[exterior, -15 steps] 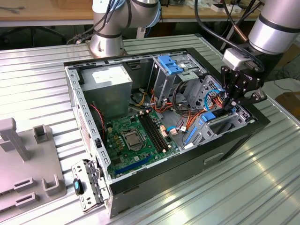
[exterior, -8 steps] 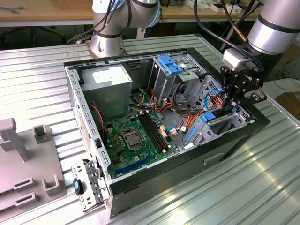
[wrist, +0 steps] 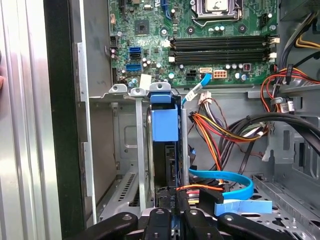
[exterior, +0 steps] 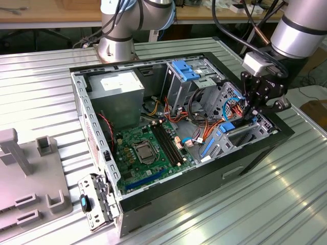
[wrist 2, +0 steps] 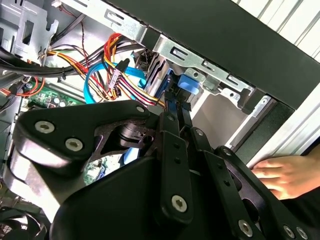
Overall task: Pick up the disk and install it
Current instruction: 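Insert the first disk wire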
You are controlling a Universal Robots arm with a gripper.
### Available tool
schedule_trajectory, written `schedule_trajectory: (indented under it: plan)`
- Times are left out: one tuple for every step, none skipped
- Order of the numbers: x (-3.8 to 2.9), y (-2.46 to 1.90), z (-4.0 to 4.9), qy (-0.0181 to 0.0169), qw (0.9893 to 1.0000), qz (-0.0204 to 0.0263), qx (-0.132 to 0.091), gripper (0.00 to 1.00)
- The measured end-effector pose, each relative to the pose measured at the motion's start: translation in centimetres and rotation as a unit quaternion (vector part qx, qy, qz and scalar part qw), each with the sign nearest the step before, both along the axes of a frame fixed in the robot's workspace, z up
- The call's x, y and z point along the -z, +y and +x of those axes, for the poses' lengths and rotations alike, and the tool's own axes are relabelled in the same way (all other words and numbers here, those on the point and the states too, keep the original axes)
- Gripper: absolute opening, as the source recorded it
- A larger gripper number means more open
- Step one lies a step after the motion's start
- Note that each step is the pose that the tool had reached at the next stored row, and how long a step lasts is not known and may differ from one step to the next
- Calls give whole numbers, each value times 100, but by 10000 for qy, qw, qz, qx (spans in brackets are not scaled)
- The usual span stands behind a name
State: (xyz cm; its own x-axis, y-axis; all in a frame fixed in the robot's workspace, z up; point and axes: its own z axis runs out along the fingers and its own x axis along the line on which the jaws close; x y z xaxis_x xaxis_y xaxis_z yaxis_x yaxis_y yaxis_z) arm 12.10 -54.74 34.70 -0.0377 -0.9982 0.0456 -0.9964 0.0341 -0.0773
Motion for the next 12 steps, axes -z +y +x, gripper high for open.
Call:
schedule_trajectory:
  plan:
    - [-1, 1, 0, 0, 10000, 0, 0, 16]
    - [-2, 1, 0, 0, 10000, 0, 0, 16]
    - [-2, 4, 0, 0, 10000, -1, 0, 16]
    - [-2, 8, 0, 0, 10000, -1, 0, 16]
    - [-2, 10, 0, 0, 10000, 0, 0, 16]
    - [-2, 13, 0, 0, 10000, 0, 0, 16]
    - [-2, 16, 0, 0, 10000, 0, 0, 16]
    - [-2, 19, 0, 0, 10000, 0, 0, 16]
    - [-2, 21, 0, 0, 10000, 0, 0, 16]
    - [-1, 23, 0, 0, 10000, 0, 0, 16]
    - [-1, 24, 0, 0, 10000, 0, 0, 16]
    - [0, 24, 0, 0, 10000, 0, 0, 16]
